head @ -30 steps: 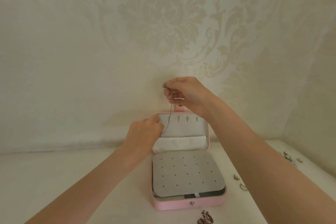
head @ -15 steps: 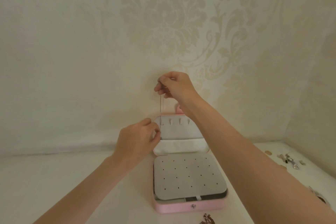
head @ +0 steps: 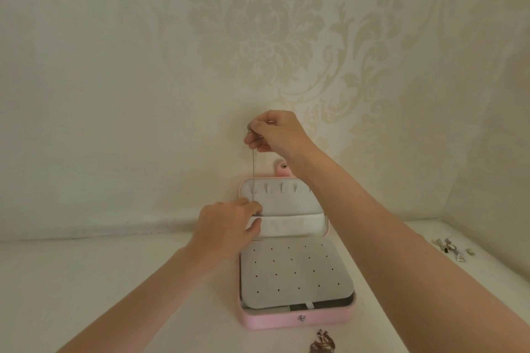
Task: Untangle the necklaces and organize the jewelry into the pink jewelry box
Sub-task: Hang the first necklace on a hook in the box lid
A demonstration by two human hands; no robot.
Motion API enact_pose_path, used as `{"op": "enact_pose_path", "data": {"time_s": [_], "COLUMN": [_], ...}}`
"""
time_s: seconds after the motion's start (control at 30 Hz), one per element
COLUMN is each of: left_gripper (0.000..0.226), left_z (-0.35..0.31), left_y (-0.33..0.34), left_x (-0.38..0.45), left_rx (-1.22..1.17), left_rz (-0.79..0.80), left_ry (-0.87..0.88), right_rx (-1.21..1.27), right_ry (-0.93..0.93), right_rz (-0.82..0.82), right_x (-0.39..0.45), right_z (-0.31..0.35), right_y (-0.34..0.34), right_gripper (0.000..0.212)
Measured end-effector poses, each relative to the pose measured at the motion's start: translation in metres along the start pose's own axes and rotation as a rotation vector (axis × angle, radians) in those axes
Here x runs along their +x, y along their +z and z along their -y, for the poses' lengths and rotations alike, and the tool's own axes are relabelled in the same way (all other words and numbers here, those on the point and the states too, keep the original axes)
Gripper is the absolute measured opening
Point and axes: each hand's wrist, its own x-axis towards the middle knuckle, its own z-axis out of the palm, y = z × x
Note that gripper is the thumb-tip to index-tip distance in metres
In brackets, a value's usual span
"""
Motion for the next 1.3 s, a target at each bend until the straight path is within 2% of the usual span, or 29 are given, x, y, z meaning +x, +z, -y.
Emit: {"op": "enact_pose_path", "data": {"time_s": [0.1,0.17,0.3,0.4,0.47,0.57,0.6,0.7,0.73,0.83,0.93,1.13,1.23,1.3], "left_gripper": [0.010,0.008,0.012,0.023,0.022,0.022,0.021,0.005,0.008,0.013,0.010,0.003,0.004,0.002], "left_z": [0.003,0.002,0.004,0.002,-0.006,-0.011,-0.010,0.001,0.005,0.011,0.012,0.019,0.016,0.014], "left_y": [0.004,0.003,0.002,0.003,-0.002,-0.011,-0.012,-0.018,-0.017,-0.018,-0.013,-0.003,0.002,0.004], "left_x": [-0.001,-0.001,-0.004,0.001,0.005,0.008,0.008,0.009,0.012,0.024,0.034,0.033,0.031,0.030], "left_rx": [0.083,0.045,0.090,0.175,0.210,0.057,-0.068,-0.421,-0.541,-0.761,-0.794,-0.838,-0.742,-0.588], "left_rz": [0.033,0.061,0.135,0.166,0.133,0.248,0.197,-0.113,-0.180,-0.159,-0.102,-0.168,-0.255,-0.300], "left_ry": [-0.006,-0.034,0.032,0.047,0.054,-0.095,-0.155,-0.349,-0.422,-0.525,-0.521,-0.529,-0.460,-0.349], "right_rx": [-0.001,-0.006,-0.010,-0.029,-0.041,-0.017,-0.008,0.018,0.029,0.060,0.088,0.205,0.371,0.441], "right_ry": [-0.002,-0.001,0.005,0.033,0.049,0.047,0.044,0.047,0.054,0.078,0.100,0.197,0.257,0.270], "right_rz": [0.012,0.022,0.043,0.110,0.153,0.122,0.108,0.089,0.086,0.083,0.068,-0.106,-0.135,-0.134], "right_x": [-0.001,-0.001,-0.002,-0.004,-0.006,-0.007,-0.007,-0.006,-0.006,-0.006,-0.006,-0.010,-0.019,-0.022], "right_z": [0.001,0.002,0.000,-0.003,-0.006,-0.008,-0.008,-0.007,-0.007,-0.008,-0.010,-0.032,-0.046,-0.052], "right_y": [0.000,-0.001,0.000,0.003,0.005,0.005,0.005,0.003,0.003,0.002,0.002,-0.008,-0.016,-0.019], "right_gripper": [0.019,0.019,0.020,0.018,0.018,0.018,0.019,0.019,0.019,0.015,0.016,0.016,0.022,0.024]}}
